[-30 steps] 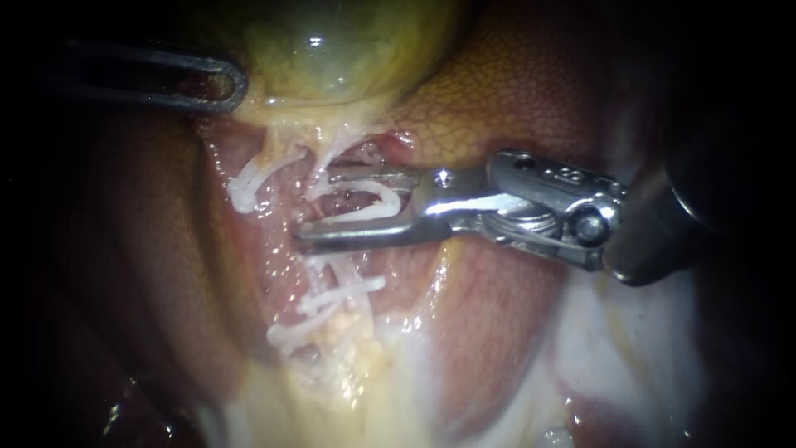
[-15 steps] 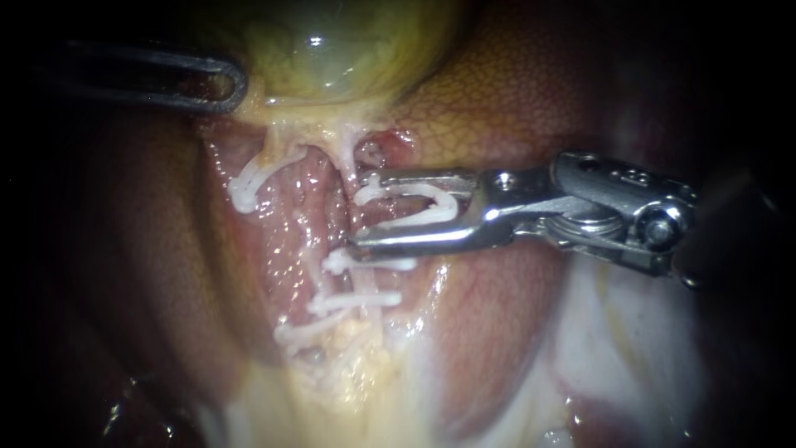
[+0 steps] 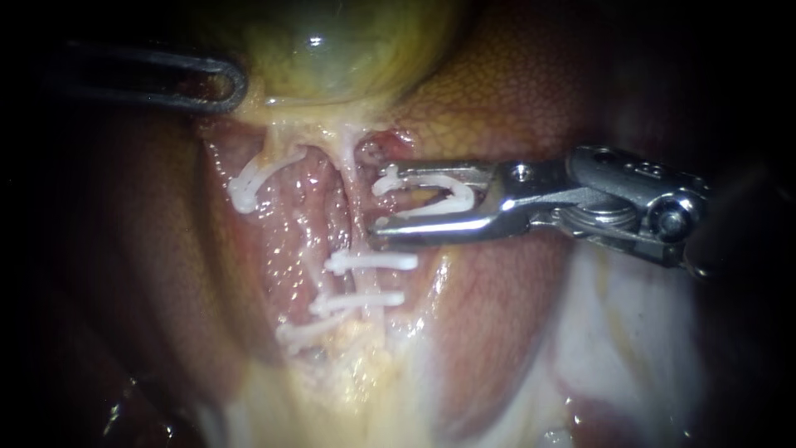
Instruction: Clipping third clip right tube
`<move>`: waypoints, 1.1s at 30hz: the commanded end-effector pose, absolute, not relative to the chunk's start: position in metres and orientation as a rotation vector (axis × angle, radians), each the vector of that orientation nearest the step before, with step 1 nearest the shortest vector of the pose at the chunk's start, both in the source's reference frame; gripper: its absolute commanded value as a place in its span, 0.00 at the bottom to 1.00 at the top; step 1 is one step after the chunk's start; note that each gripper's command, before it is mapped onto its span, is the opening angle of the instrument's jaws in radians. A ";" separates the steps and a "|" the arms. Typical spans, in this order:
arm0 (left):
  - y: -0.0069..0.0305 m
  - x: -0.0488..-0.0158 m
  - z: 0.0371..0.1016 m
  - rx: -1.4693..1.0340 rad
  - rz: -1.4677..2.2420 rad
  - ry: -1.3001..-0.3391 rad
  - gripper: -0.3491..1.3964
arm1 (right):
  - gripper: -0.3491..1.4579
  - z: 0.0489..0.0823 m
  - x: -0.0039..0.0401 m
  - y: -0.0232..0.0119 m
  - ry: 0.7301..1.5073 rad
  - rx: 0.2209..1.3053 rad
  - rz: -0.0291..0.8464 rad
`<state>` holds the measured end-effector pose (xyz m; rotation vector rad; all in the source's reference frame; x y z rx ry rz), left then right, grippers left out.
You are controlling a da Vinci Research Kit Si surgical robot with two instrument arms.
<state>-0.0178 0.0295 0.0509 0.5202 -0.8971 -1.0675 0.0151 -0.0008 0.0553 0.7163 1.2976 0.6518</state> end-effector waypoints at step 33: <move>0.0294 -0.0179 0.0508 0.520 -1.068 -0.897 0.00 | 0.44 0.0588 0.0203 -0.0004 1.543 0.918 0.551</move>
